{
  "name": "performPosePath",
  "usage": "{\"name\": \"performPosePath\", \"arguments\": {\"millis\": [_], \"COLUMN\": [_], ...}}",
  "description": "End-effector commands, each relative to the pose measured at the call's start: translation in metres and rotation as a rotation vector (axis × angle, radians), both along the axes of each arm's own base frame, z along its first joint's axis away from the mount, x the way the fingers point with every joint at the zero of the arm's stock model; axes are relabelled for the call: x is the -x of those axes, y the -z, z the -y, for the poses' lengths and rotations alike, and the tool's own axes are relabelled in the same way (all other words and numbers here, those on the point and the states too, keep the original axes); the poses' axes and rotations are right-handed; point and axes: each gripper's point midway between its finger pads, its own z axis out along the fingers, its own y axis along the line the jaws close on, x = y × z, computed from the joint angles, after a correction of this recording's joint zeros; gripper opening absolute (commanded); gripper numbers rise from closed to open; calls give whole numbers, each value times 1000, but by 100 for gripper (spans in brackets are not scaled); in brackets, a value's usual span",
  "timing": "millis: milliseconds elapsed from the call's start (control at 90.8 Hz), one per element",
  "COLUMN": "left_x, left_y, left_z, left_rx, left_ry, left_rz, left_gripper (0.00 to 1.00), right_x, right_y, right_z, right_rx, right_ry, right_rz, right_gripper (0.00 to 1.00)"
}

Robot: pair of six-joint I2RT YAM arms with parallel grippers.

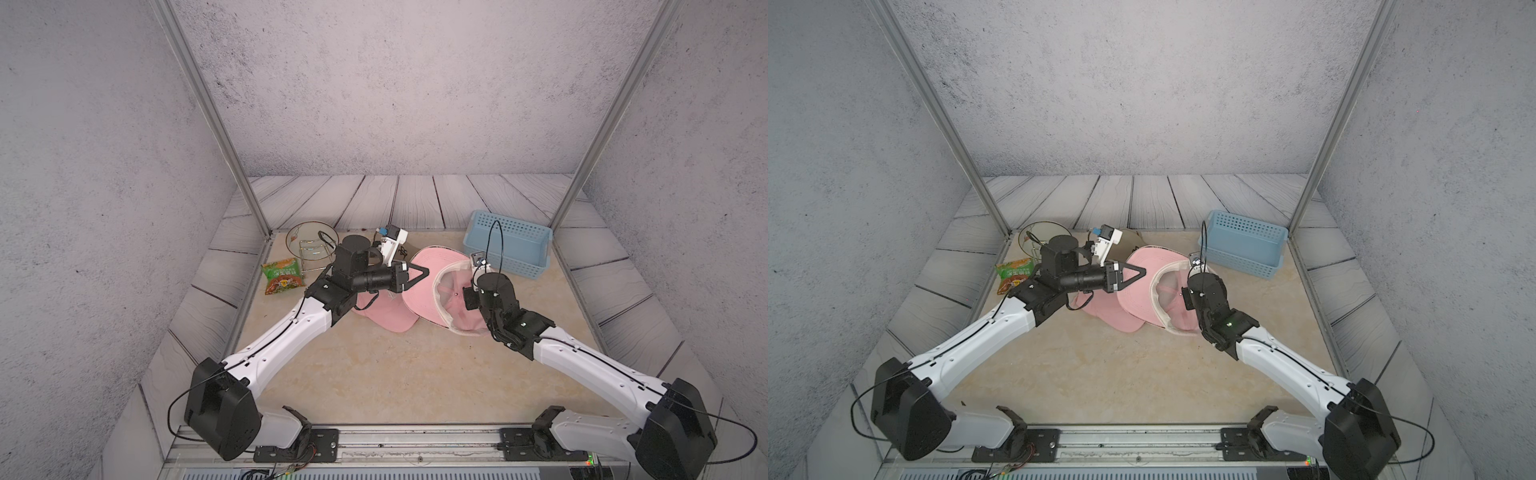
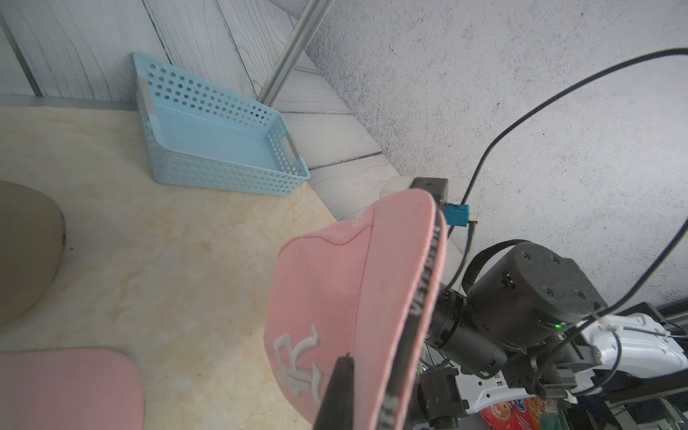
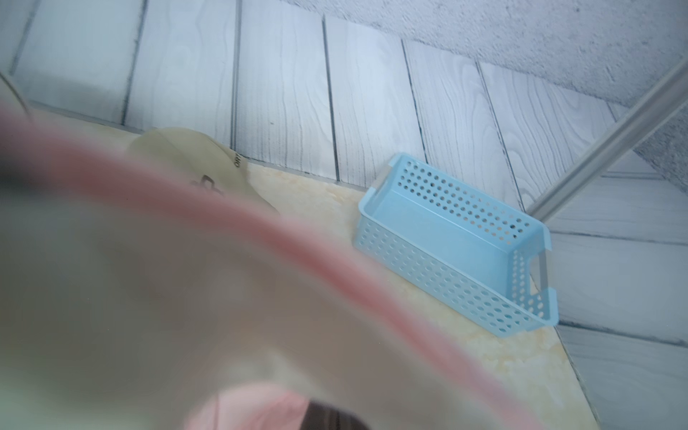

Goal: Turn the baseball cap inside out
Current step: Turn over the baseball cap.

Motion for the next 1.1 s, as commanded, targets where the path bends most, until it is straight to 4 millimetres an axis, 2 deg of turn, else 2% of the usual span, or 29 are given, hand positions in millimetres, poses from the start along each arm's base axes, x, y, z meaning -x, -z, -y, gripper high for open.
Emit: {"name": "performPosePath", "arguments": {"millis": [0, 121, 319, 462, 749, 1090], "left_x": [11, 12, 15, 14, 18, 12], "left_y": [-30, -27, -21, -19, -25, -42], "left_z": [-6, -6, -3, -1, 0, -13], "left_rx": [36, 26, 12, 13, 45, 89], "left_ry": [-8, 3, 33, 45, 63, -29], "left_rz": [124, 144, 165, 162, 149, 166], "left_gripper": [0, 0, 0, 0, 0, 0], "right_x": [7, 12, 43, 55, 55, 59], "right_y": [26, 18, -14, -22, -14, 36], "right_z": [22, 0, -64, -89, -111, -113], "right_rx": [85, 25, -163, -244, -312, -217], "right_ry": [95, -53, -469, -609, -687, -678], "right_rz": [-94, -80, -11, -29, -75, -320], "right_gripper": [10, 13, 14, 14, 10, 10]}}
